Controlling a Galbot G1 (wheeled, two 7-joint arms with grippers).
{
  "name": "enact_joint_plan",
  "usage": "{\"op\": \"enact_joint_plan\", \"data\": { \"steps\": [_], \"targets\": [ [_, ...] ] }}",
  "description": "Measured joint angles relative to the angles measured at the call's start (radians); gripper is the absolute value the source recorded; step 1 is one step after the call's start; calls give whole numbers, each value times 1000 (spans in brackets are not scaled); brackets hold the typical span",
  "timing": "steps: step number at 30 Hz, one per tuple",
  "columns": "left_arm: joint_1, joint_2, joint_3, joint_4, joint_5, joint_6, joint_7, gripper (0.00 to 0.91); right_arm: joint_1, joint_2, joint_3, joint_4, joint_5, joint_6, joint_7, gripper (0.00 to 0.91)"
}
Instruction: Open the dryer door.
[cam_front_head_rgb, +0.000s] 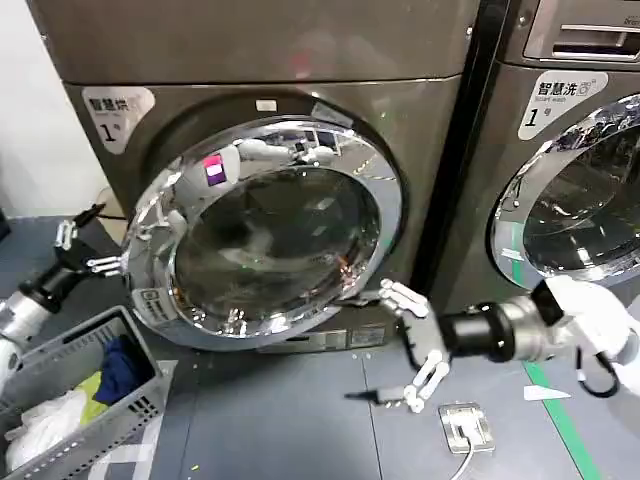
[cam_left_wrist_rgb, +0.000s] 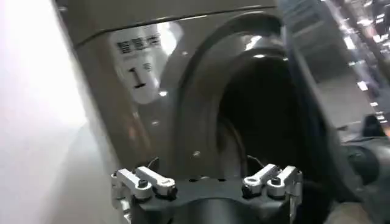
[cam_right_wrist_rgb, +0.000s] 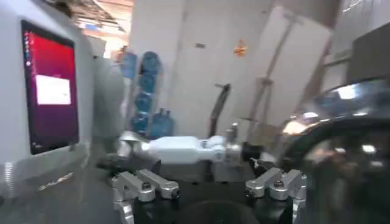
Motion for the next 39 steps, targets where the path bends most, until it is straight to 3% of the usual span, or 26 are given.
{"op": "enact_joint_plan", "data": {
  "steps": [8, 23, 27, 31, 39],
  "targets": [
    [31, 3, 3, -42, -33, -28, 58, 907, -31, -78, 26, -42, 7, 27, -18, 907],
    [72, -7, 35, -153, -15, -45, 57, 907, -104, -162, 42, -134, -59, 172, 13, 907],
    [68, -21, 52, -182, -5, -45, 53, 907, -137, -154, 65, -146, -123, 229, 37, 907],
    [63, -30, 64, -206, -3, -41, 50, 907, -233, -124, 161, -133, -155, 237, 47, 907],
    [65, -40, 86, -246, 7, -38, 47, 907, -575, -20, 526, -94, -171, 242, 24, 907]
  ]
}}
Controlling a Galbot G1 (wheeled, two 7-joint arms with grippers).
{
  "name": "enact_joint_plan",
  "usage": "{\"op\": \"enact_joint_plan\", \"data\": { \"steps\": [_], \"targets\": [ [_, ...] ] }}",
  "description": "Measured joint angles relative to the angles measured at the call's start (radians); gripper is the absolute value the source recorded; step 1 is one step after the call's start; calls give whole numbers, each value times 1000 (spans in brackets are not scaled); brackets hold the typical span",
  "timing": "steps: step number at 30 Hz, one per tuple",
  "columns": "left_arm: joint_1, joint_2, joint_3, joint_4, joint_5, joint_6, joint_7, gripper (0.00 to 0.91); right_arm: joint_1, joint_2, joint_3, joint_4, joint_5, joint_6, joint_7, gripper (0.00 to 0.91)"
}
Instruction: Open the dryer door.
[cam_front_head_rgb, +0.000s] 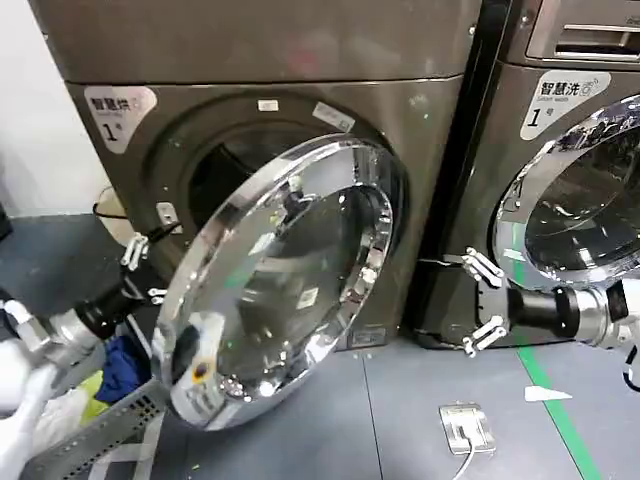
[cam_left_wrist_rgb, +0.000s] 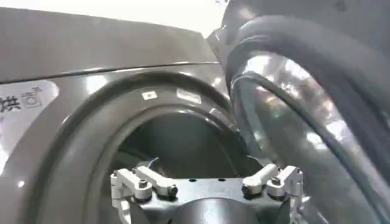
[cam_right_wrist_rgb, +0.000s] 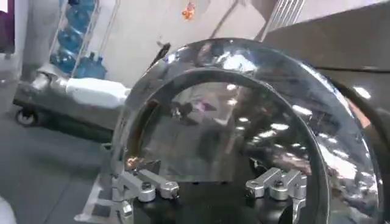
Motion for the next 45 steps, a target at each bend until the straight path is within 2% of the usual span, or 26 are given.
{"op": "enact_joint_plan", "data": {
  "steps": [7, 17, 28, 31, 36, 41, 45],
  "targets": [
    [-7, 0, 35, -35, 14, -3, 0, 907, -298, 131, 319, 14, -35, 24, 4, 907],
    [-40, -10, 131, -66, 49, -24, -2, 907, -575, 392, 682, -16, -80, 127, 46, 907],
    [-130, -47, 342, -43, 102, -40, -8, 907, -720, 629, 901, -88, -151, 211, 148, 907],
    [-165, -58, 402, -32, 109, -42, -10, 907, -728, 682, 941, -121, -194, 231, 218, 907],
    [-229, -81, 502, -10, 120, -46, -15, 907, -731, 752, 997, -178, -306, 217, 366, 907],
    [-288, -104, 596, 14, 130, -52, -22, 907, -731, 815, 1055, -238, -424, 139, 549, 907],
    [-347, -122, 676, 39, 134, -57, -33, 907, -724, 860, 1099, -276, -495, 102, 663, 907]
  ]
}}
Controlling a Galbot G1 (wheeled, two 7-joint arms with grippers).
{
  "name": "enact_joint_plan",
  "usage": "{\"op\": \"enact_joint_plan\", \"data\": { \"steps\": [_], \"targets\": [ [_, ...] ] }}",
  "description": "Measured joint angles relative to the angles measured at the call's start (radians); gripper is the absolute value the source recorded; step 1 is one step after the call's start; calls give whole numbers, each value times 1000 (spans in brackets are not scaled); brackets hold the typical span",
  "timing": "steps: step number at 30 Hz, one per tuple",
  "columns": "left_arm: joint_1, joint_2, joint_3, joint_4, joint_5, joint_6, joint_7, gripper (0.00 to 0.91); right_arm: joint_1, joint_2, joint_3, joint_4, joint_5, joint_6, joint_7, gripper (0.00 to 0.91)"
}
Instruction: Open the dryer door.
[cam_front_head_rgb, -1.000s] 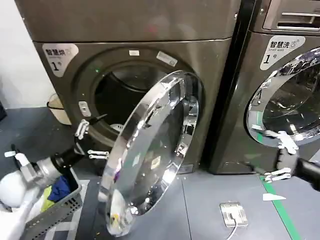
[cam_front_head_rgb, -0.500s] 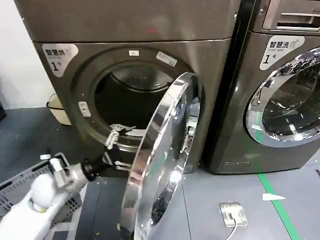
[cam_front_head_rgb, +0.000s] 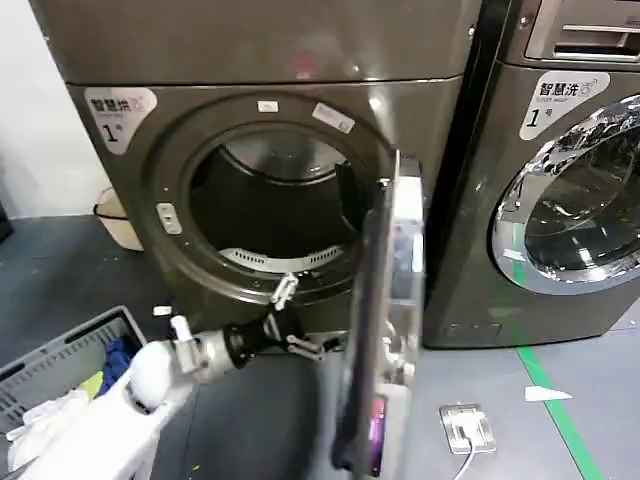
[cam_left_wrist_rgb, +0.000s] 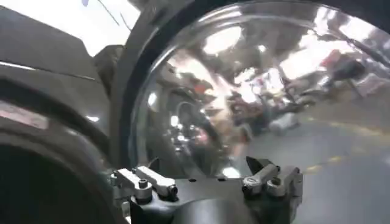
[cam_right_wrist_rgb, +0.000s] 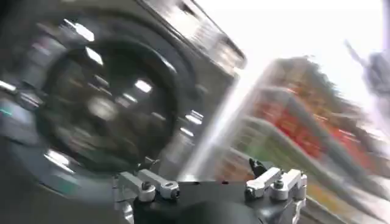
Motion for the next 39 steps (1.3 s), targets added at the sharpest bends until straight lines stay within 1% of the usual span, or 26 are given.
{"op": "enact_joint_plan", "data": {
  "steps": [4, 9, 15, 18, 21, 24, 28, 32, 34, 39],
  "targets": [
    [-65, -25, 81, 25, 9, -1, -10, 907, 18, 42, 46, -35, -42, -41, 89, 907],
    [-138, -66, 170, 59, 25, -4, -32, 907, 37, 87, 102, -45, -78, -124, 172, 907],
    [-211, -125, 265, 110, 58, -4, -57, 907, 41, 129, 165, -48, -81, -197, 267, 907],
    [-248, -155, 308, 136, 64, -4, -68, 907, 50, 142, 187, -46, -110, -229, 307, 907],
    [-286, -183, 347, 162, 82, -6, -84, 907, 66, 158, 211, -35, -159, -270, 344, 907],
    [-319, -211, 382, 192, 88, -8, -91, 907, 77, 173, 227, -28, -172, -304, 347, 907],
    [-356, -249, 424, 229, 97, -12, -108, 907, 95, 194, 249, -28, -225, -322, 377, 907],
    [-384, -285, 455, 265, 108, -13, -125, 907, 97, 208, 278, -33, -272, -354, 411, 907],
    [-393, -307, 469, 282, 116, -12, -135, 907, 94, 209, 295, -42, -308, -368, 428, 907],
    [-403, -348, 485, 308, 143, -6, -172, 907, 77, 204, 347, -71, -386, -365, 438, 907]
  ]
}}
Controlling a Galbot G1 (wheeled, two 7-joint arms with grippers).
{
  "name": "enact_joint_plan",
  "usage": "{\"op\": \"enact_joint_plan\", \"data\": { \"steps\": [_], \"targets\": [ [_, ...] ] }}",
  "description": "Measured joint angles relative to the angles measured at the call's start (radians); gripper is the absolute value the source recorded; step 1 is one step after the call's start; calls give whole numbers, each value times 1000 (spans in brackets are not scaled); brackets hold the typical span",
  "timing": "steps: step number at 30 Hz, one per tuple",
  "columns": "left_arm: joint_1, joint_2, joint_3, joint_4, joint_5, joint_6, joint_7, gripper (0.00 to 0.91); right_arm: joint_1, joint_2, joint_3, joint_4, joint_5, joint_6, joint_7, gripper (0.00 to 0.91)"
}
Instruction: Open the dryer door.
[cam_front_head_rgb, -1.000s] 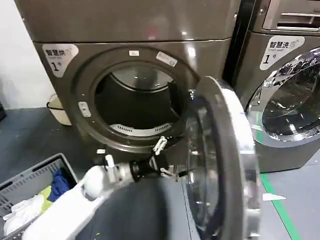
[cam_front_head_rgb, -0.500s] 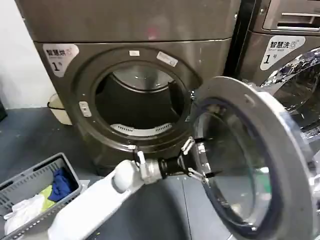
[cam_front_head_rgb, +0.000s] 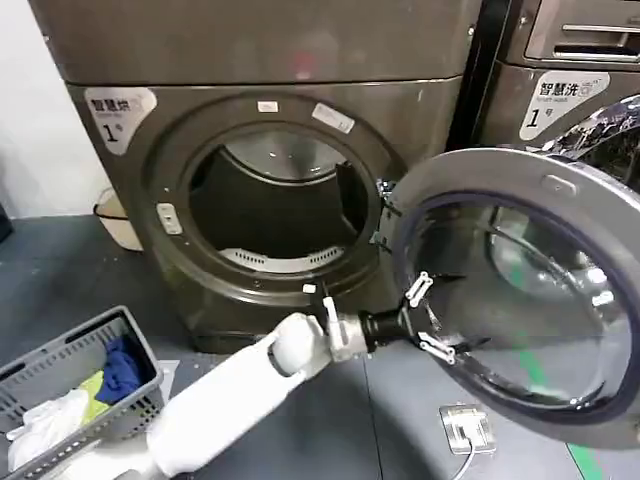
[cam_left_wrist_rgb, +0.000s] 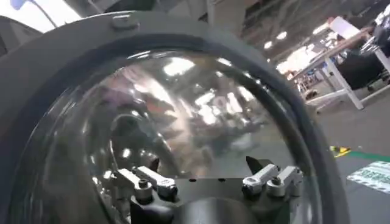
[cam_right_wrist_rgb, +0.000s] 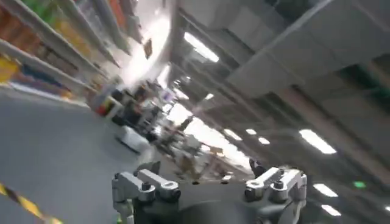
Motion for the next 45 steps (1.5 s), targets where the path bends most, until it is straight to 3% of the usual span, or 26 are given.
{"op": "enact_joint_plan", "data": {
  "steps": [5, 22, 31, 37, 45],
  "targets": [
    [-7, -46, 7, 33, 34, 4, -43, 907, -18, -14, 41, -33, -42, 30, 2, 907],
    [8, -113, 5, 40, 57, 33, -54, 907, -24, -40, 56, -62, -34, 59, -15, 907],
    [4, -172, 7, 73, 95, 108, -120, 907, -25, -31, 53, -42, -29, 61, -21, 907],
    [23, -155, -5, 28, 70, 155, -115, 907, -24, -33, 53, -25, 5, 68, -46, 907],
    [105, -2, -91, -167, 17, 212, -113, 907, -11, -35, 33, 7, 43, 53, -72, 907]
  ]
}}
